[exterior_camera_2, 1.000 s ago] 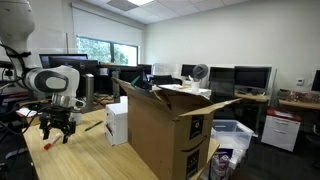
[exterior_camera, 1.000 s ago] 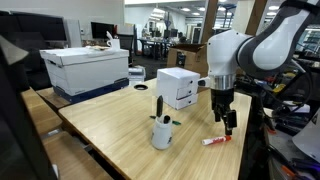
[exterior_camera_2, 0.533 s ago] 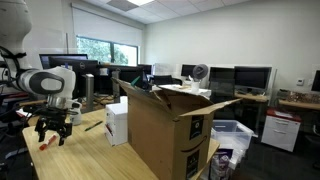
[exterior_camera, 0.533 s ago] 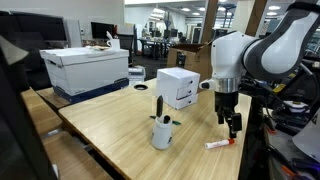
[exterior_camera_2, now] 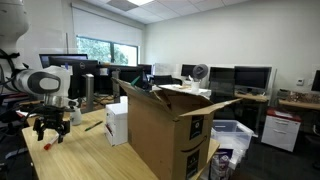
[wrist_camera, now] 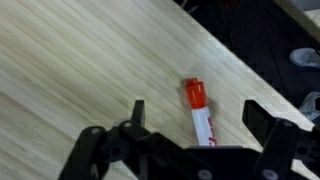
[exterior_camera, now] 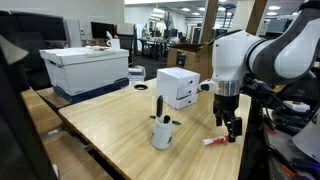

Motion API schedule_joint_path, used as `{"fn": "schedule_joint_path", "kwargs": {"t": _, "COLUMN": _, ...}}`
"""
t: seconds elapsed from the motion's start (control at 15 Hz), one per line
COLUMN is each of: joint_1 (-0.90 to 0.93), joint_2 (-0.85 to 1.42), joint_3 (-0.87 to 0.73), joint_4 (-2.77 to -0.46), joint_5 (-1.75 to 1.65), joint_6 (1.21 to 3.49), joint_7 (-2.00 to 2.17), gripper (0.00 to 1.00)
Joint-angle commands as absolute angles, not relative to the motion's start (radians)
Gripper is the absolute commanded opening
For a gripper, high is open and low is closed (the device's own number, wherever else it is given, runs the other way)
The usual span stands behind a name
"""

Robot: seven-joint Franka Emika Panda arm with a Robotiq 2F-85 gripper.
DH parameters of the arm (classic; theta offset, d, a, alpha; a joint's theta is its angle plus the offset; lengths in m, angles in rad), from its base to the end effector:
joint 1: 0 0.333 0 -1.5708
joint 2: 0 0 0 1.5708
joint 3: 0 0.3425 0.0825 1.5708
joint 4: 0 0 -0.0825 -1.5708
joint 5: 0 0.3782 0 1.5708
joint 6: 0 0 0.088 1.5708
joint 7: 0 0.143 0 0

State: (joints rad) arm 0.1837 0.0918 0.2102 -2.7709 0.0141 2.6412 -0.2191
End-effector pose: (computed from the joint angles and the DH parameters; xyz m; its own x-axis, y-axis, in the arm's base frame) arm 0.3238 0.1375 0.1675 0.8025 0.5593 -0.2077 0.5581 -0.8268 -0.0699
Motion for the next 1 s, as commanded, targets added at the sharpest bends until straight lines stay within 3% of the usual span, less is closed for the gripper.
{"fn": "schedule_joint_path", "kwargs": {"t": 0.0, "joint_1": 0.189, "joint_2": 0.093, "joint_3": 0.227, "joint_4": -2.788, "joint_5": 0.038, "joint_6": 2.690, "joint_7": -0.209, "gripper": 1.00}}
{"fn": "schedule_joint_path", "kwargs": {"t": 0.47, "joint_1": 0.187, "joint_2": 0.144, "joint_3": 0.232, "joint_4": -2.782, "joint_5": 0.038, "joint_6": 2.728, "joint_7": -0.197, "gripper": 0.97}}
{"fn": "schedule_joint_path", "kwargs": {"t": 0.53, "joint_1": 0.186, "joint_2": 0.151, "joint_3": 0.234, "joint_4": -2.782, "joint_5": 0.039, "joint_6": 2.731, "joint_7": -0.199, "gripper": 0.74}}
{"fn": "schedule_joint_path", "kwargs": {"t": 0.67, "joint_1": 0.185, "joint_2": 0.162, "joint_3": 0.236, "joint_4": -2.782, "joint_5": 0.038, "joint_6": 2.735, "joint_7": -0.197, "gripper": 0.71}}
{"fn": "schedule_joint_path", "kwargs": {"t": 0.93, "joint_1": 0.183, "joint_2": 0.168, "joint_3": 0.241, "joint_4": -2.786, "joint_5": 0.043, "joint_6": 2.747, "joint_7": -0.195, "gripper": 0.47}}
